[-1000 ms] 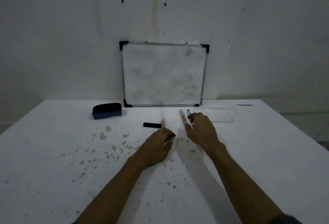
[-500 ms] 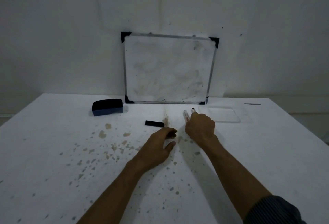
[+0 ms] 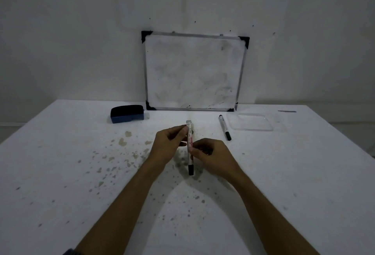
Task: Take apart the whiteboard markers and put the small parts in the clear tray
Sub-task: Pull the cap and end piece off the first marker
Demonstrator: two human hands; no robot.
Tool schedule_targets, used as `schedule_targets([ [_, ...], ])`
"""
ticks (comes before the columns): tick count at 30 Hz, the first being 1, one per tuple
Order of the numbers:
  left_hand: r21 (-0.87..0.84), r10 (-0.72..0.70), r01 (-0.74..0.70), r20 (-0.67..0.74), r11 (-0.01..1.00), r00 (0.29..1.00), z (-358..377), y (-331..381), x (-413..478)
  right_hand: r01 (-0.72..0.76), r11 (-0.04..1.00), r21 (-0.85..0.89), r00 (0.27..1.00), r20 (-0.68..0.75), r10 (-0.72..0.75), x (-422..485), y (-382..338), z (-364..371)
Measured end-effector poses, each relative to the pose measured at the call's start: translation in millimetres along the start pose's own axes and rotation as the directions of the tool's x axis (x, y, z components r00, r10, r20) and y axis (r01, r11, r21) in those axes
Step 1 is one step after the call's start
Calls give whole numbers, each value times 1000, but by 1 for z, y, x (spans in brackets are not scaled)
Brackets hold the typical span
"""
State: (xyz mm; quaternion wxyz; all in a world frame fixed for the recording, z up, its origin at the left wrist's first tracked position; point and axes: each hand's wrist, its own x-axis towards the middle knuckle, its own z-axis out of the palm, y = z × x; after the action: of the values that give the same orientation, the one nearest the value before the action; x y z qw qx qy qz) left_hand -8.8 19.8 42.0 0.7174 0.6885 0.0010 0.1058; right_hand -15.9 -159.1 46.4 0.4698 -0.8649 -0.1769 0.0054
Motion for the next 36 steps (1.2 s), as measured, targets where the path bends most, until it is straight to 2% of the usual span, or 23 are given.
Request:
schedule_targets([
  [2, -16, -30, 31, 29, 999, 999, -5, 4, 1, 31, 998, -61, 999, 26, -29, 8, -1, -1],
  [4, 28, -26, 25, 67, 999, 997, -6, 8, 0, 14, 999, -51, 999, -46, -16, 19, -1, -7],
  [8, 360, -32, -40, 193, 932, 981, 5, 2, -10, -62, 983, 175, 957, -270, 109, 45, 3, -11],
  [10, 511, 90, -212, 253, 833, 963, 11, -12, -16, -55, 986, 158, 949, -299, 101, 48, 11, -3],
  [13, 593, 347, -505, 368, 627, 863, 19, -26, -15, -18, 1000, 25, 947, -322, 25, 46, 26, 12],
  [15, 592, 442, -594, 399, 545, 803, 20, -28, -12, -50, 999, 6, 945, -322, 50, 46, 32, 13],
  [19, 577, 528, -650, 395, 495, 752, 8, -25, -3, -103, 995, -5, 972, -211, 100, 53, 37, 4],
  [22, 627, 517, -641, 406, 442, 754, -2, -26, 1, -103, 992, -77, 980, -181, 87, 54, 39, 5],
  [25, 707, 533, -614, 388, 351, 752, -4, -31, 4, -173, 985, -24, 971, -172, 166, 57, 38, 5],
  [29, 687, 551, -634, 393, 355, 736, 0, -33, 1, -186, 980, -64, 970, -172, 173, 56, 29, 8],
  [31, 704, 518, -599, 374, 381, 769, -1, -32, -1, -163, 981, -102, 968, -210, 139, 54, 26, 12],
  [34, 723, 350, -518, 390, 456, 852, -5, -31, -4, -91, 985, -143, 971, -233, 56, 50, 31, 16],
  [36, 690, 178, -425, 402, 586, 898, -8, -28, -1, 10, 998, -64, 980, -200, -23, 45, 36, 16],
])
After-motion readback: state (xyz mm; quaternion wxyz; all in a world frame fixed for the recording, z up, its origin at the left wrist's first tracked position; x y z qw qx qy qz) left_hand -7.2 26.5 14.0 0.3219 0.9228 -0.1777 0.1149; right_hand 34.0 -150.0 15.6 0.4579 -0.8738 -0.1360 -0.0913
